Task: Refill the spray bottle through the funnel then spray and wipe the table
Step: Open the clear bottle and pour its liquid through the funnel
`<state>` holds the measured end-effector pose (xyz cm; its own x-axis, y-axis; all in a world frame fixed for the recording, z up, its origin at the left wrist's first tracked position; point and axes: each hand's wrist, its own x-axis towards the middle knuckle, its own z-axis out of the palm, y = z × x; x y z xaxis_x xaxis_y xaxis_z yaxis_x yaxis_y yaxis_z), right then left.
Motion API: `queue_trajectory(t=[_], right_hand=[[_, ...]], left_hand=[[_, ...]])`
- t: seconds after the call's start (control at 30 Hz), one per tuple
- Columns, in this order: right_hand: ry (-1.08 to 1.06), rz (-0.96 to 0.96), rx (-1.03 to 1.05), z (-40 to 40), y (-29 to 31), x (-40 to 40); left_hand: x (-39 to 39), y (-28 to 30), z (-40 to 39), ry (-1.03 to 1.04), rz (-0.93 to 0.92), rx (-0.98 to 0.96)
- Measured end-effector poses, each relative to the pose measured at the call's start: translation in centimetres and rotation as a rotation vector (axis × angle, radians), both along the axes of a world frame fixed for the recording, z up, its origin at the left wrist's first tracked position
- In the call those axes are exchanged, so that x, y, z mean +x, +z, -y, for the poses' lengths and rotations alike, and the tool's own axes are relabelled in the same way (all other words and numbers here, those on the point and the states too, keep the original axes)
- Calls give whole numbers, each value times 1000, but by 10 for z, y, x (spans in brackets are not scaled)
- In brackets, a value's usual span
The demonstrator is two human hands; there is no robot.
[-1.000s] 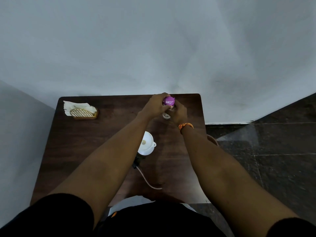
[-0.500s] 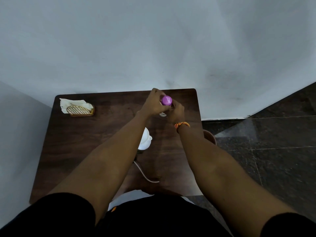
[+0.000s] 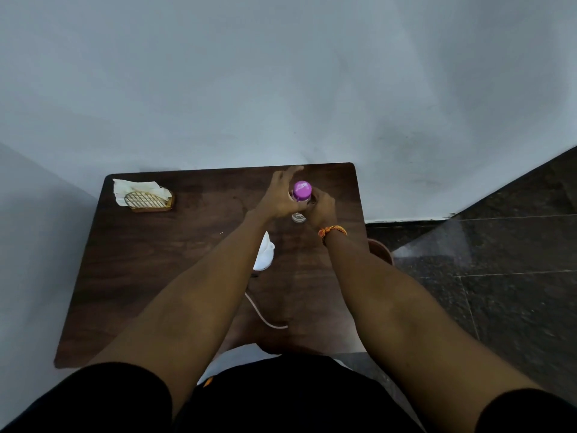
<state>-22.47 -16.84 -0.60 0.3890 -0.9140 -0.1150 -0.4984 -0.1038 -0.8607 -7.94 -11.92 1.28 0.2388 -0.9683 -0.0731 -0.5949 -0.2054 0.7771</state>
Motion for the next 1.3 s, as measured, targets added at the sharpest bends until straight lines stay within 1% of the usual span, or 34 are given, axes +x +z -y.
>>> queue_trajectory(t=[0.07, 0.17, 0.27, 0.33, 0.4, 0.47, 0.57, 0.63, 0.7, 0.77, 0.87, 0.93, 1.0, 1.07, 1.1, 1.17, 1.23, 1.3], right_hand=[[12, -20, 1, -2, 0, -2], [8, -10, 1, -5, 1, -4], [4, -8, 0, -7, 3, -7], [10, -16, -8, -8, 4, -10], [19, -12, 2, -10, 5, -12], [27, -6, 19, -12, 6, -14], [34, -13, 17, -12, 7, -17], [45, -25, 17, -13, 9, -19], [59, -19, 21, -14, 9, -20], [72, -15, 17, -13, 9, -22], [81, -24, 6, -11, 11, -23], [82, -34, 2, -11, 12, -23], [69, -31, 7, -10, 10, -23], [62, -22, 20, -10, 8, -21], [61, -21, 26, -10, 8, -21], [69, -16, 32, -8, 6, -20], [76, -16, 37, -7, 5, -20], [74, -13, 28, -6, 3, -22]], left_hand=[[-2, 0, -1, -8, 25, 15], [-5, 0, -4, 85, 18, 52], [-7, -1, -9, 30, -30, 0], [-8, -1, -9, -22, -16, 11], [-8, -2, -10, 20, 0, 12], [-10, -1, -12, 65, -22, -4], [-13, 2, -14, -5, -30, -13], [-14, 2, -14, -44, 11, 14], [-15, -1, -13, 19, 39, 9], [-16, -1, -14, 94, 9, -9], [-17, 2, -16, 20, -13, -42], [-18, 2, -15, -35, 18, -24], [-18, 2, -14, 27, 34, -11], [-19, 3, -14, 111, 7, -7], [-19, 3, -15, 107, -23, -6], [-18, 3, -15, 28, -41, -3], [-15, 1, -13, -47, 5, 3], [-14, -2, -12, -25, 41, -13]])
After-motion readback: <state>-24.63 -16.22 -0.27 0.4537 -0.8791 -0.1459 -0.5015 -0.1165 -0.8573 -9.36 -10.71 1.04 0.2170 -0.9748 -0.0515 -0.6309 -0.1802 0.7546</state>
